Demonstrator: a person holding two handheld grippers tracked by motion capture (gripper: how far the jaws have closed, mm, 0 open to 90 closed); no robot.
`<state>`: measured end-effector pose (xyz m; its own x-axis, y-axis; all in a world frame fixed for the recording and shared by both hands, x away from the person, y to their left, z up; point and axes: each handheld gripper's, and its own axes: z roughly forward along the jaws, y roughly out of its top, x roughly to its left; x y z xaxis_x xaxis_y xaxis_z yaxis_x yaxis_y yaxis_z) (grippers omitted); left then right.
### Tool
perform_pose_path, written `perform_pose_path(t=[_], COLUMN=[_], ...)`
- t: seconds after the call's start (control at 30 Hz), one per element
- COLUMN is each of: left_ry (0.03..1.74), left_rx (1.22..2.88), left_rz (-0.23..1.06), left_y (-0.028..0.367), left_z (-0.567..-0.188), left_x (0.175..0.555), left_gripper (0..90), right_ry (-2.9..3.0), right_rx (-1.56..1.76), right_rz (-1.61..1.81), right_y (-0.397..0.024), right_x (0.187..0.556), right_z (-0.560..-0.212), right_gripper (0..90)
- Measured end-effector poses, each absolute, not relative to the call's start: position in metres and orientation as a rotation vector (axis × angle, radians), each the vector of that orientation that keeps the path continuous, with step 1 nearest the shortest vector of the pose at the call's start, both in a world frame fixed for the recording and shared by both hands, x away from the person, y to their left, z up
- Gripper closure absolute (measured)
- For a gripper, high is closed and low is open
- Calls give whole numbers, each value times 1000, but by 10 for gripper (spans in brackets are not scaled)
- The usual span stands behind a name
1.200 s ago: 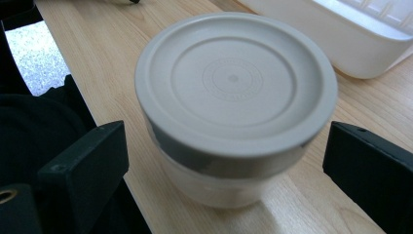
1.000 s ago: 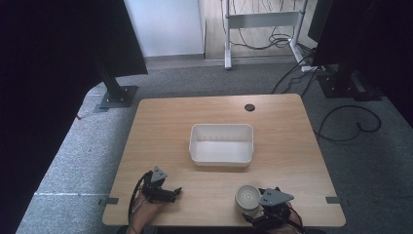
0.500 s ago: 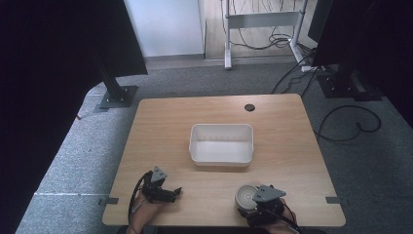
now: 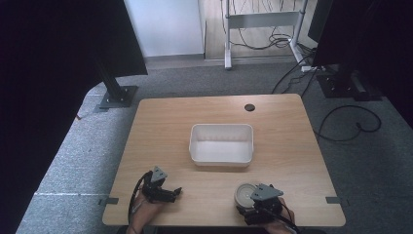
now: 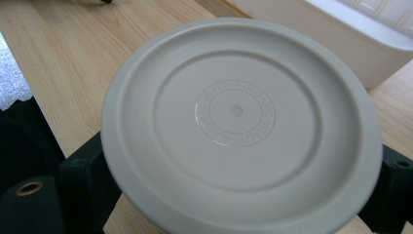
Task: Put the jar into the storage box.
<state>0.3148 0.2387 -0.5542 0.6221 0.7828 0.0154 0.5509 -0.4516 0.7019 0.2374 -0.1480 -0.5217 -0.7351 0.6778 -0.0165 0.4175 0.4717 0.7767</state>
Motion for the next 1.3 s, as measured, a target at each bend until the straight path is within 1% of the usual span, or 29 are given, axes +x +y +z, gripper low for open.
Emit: perform_pose_path(t=[1.3], left_ry=[1041], left_rx=[2173], left_rz=[446], left_y=[239], left_z=[-554], left_x=[315], left_gripper=[0], right_ry=[2338], right_rx=[933], right_rz=[1161], right_y=[-124], right_x=[285], right_z=[-483], right_gripper=[94])
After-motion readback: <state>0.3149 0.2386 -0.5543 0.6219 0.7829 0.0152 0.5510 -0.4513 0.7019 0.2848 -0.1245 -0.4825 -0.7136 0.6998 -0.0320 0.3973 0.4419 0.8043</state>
